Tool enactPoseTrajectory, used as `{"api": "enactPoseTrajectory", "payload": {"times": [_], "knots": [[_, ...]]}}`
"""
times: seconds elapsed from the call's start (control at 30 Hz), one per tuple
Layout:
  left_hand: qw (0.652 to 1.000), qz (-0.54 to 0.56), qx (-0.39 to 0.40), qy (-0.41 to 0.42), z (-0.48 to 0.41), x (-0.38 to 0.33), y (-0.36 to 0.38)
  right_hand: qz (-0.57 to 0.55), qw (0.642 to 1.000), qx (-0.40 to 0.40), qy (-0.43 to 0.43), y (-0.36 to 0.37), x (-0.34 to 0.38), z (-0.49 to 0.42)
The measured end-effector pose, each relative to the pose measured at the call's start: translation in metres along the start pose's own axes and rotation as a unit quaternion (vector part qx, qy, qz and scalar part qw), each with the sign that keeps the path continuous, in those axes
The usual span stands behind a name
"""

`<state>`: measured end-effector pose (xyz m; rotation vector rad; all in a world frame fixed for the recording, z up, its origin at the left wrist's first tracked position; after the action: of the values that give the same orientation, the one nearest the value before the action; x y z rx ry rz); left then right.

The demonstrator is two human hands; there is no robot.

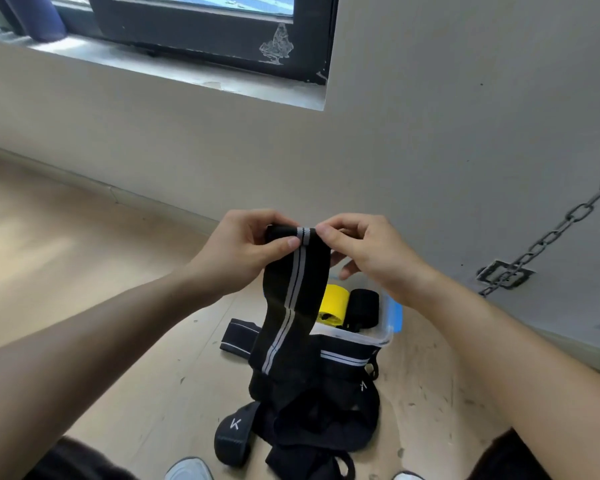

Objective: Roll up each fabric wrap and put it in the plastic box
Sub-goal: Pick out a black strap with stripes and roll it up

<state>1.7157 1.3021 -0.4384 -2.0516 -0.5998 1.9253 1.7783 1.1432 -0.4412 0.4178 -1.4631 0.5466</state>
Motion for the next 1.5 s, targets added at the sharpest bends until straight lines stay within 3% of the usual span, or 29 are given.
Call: {"api": "enactPoseTrajectory", "payload": {"times": [0.2,0.37,0.57,0.7,1.03,1.5], "knots": [[0.999,-0.018,-0.034,0.009,0.006,0.004,-0.004,-0.058,0.998,0.021,0.021,0.004,-0.012,-0.004],[0.999,-0.004,-0.003,-0.04,0.006,0.007,0.002,-0.104,0.994,0.014,-0.006,0.003,-0.01,-0.003],[0.994,0.016,0.047,-0.1,0.008,0.013,0.012,-0.053,0.997,-0.009,-0.047,-0.005,-0.007,0.003],[0.993,0.03,0.028,-0.109,0.008,0.015,0.014,-0.028,0.997,-0.019,-0.065,-0.006,-0.003,0.006],[0.997,0.041,-0.016,-0.066,0.009,0.007,0.011,-0.08,0.996,0.011,0.035,0.004,-0.016,0.009],[0.993,0.024,0.058,-0.101,0.01,0.01,0.016,-0.038,0.998,-0.003,-0.053,-0.001,-0.006,0.008]]}}
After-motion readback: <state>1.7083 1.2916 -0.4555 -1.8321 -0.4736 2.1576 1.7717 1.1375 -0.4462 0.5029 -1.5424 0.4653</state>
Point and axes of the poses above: each hand's wrist, its own z-axis away from the middle knuckle, its own y-axis out of the palm, x = y × z, the point moved 8 cm from there along -z, towards the middle knuckle, and after that the axes turned 13 degrees about -z, right-handed, at the moved point
